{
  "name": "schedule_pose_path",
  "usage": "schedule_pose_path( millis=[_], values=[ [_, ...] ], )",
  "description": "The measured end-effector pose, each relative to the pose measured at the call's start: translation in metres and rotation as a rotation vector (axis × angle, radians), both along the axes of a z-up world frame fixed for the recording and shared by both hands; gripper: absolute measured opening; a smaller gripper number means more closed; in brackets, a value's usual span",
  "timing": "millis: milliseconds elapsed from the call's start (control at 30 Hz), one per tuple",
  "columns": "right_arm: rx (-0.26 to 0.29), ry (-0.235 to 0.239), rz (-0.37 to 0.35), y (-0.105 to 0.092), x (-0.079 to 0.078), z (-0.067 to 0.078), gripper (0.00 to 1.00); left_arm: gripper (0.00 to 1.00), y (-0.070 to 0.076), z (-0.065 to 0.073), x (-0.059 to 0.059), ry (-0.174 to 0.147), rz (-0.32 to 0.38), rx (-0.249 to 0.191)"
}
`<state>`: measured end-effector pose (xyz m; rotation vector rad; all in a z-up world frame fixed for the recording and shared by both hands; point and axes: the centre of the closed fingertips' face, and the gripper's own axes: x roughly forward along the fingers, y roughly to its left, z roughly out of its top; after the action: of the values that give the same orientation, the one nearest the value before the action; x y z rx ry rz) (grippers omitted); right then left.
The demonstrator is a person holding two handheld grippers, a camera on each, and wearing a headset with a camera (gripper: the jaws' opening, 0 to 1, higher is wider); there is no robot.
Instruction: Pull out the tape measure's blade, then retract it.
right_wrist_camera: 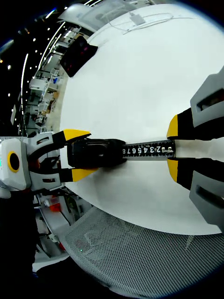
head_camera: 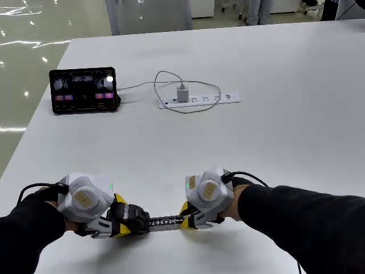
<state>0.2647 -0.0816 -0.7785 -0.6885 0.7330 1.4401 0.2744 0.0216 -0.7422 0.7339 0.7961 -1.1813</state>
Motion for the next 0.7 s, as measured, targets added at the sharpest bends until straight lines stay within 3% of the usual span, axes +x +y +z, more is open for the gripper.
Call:
schedule_pose_path(
  millis=[700],
  values=[
    [-0.004, 0.009, -0.008, -0.016, -0.002, 0.001, 0.10, 0.30, -0.001, -0.001, -0.001, 0.002, 0.001, -0.003]
  ],
)
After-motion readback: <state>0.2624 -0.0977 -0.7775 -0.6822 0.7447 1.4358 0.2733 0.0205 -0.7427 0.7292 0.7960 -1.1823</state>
